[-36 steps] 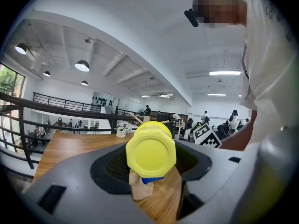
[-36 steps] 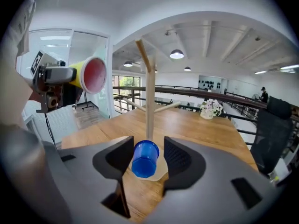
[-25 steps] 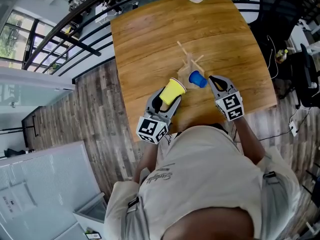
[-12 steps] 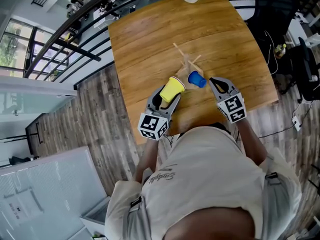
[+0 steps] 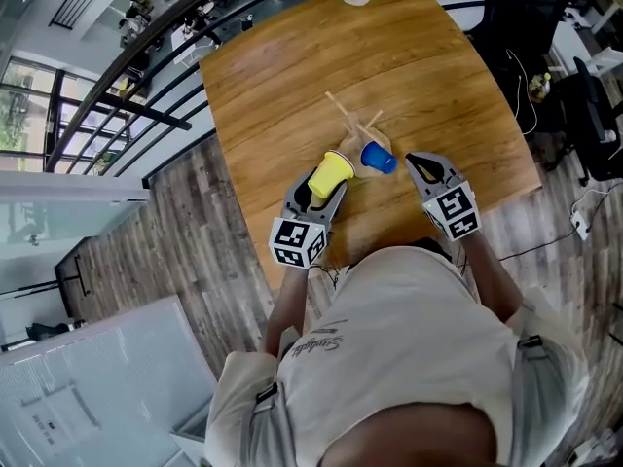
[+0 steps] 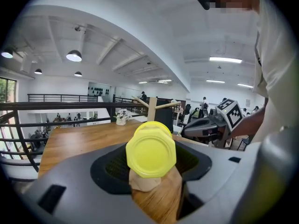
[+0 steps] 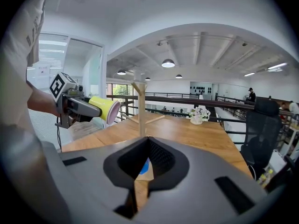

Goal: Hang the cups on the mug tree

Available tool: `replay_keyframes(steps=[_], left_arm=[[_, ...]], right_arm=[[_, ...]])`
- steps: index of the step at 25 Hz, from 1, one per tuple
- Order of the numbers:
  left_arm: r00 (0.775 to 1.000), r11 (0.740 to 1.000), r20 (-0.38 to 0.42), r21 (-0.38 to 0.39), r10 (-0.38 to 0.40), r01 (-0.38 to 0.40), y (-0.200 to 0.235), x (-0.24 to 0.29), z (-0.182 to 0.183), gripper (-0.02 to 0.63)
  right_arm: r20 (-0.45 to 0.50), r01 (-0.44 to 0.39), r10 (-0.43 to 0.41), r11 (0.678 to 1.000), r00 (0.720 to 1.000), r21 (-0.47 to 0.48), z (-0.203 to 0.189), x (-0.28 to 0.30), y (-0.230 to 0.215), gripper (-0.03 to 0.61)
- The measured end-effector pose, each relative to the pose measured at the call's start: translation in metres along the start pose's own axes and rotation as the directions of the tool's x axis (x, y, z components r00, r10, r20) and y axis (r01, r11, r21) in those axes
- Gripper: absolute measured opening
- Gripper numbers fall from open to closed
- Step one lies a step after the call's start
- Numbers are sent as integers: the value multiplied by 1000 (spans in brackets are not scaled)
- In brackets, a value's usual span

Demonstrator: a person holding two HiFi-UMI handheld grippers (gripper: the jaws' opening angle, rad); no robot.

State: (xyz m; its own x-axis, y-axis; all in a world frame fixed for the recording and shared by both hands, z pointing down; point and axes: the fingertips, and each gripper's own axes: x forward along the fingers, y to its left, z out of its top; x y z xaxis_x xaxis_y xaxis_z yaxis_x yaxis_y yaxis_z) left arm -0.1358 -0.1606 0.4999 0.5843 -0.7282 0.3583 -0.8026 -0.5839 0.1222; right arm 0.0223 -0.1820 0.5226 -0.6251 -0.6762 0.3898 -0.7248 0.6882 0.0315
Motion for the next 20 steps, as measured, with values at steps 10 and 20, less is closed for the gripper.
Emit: replay_keyframes(steps=[10,20], left_arm=[[998,1000,-67,-11,-11,10,13,27,-14,267],[994,1000,-106,-12,-27,26,16,46,-26,267]], right_arm=[[-18,-4,5,1000,1000,18,-9,5,-7,-6],[-17,19,-19,1000,1000,22,-11,1,-15,-6]])
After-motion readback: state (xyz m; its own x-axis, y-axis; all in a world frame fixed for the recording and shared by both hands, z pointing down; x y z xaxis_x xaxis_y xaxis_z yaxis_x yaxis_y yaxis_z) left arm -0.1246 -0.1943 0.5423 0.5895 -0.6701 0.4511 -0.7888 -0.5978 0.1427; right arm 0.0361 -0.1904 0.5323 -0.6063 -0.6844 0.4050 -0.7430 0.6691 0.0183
